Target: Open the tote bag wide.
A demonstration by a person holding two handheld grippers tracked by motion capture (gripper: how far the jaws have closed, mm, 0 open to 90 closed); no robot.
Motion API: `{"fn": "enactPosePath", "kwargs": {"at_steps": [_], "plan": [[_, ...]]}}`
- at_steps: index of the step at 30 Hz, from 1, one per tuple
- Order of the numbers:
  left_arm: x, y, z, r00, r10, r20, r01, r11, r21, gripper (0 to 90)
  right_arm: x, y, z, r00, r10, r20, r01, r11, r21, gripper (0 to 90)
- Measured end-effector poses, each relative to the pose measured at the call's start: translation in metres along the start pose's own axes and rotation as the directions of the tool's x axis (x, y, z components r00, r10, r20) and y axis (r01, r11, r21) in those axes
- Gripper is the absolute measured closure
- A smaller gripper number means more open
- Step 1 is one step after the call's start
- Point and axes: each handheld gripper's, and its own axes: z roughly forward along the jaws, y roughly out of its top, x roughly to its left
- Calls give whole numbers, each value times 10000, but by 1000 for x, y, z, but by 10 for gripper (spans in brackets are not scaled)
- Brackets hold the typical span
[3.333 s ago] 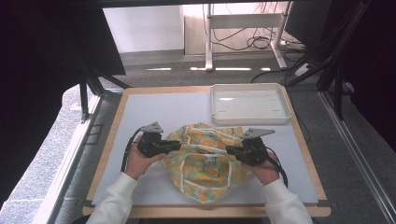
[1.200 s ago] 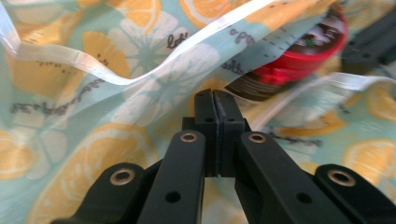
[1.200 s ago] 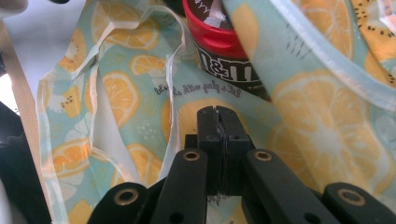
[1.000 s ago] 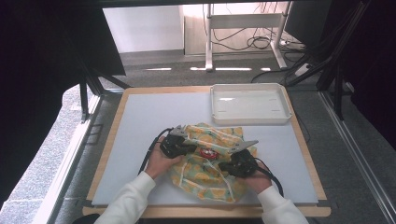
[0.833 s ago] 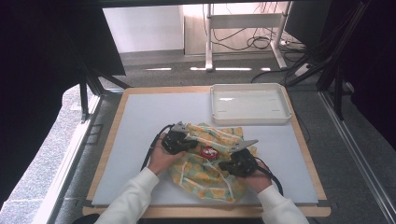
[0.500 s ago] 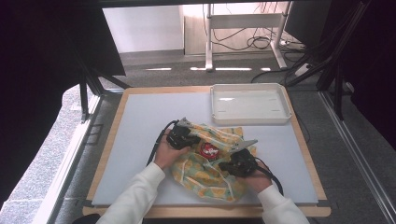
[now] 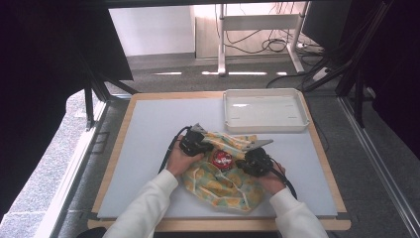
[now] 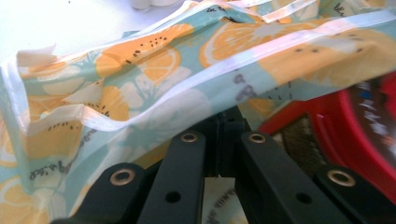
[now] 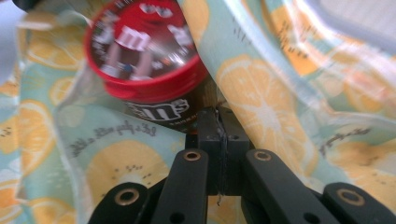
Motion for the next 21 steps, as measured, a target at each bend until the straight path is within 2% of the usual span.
{"fn": "enactPosePath", "kwargs": {"at_steps": [2, 7, 10, 14, 19, 21], "plan": [[3, 1, 4, 9999, -133, 4, 133, 9999, 5, 899, -2, -1, 5, 10000, 37, -24, -36, 9998, 205, 889], [9, 5, 12, 9995, -279, -130, 280, 9996, 53, 899, 6, -8, 10, 9956, -229, -912, 289, 9975, 648, 888], [13, 5, 16, 9985, -508, -180, 510, 9986, 147, 899, 13, -13, 11, 9911, -441, -1254, 558, 9943, 909, 888], [17, 3, 21, 9967, -809, -108, 812, 9961, 351, 899, 17, -21, 13, 9877, -480, -1489, 647, 9919, 1094, 889], [21, 3, 23, 9939, -1096, -83, 1098, 9933, 351, 899, 18, -22, 13, 9827, -598, -1754, 805, 9903, 1134, 889], [23, 3, 23, 9911, -1330, 0, 1330, 9908, 250, 899, 19, -22, 14, 9818, -629, -1793, 847, 9896, 1161, 889]]}}
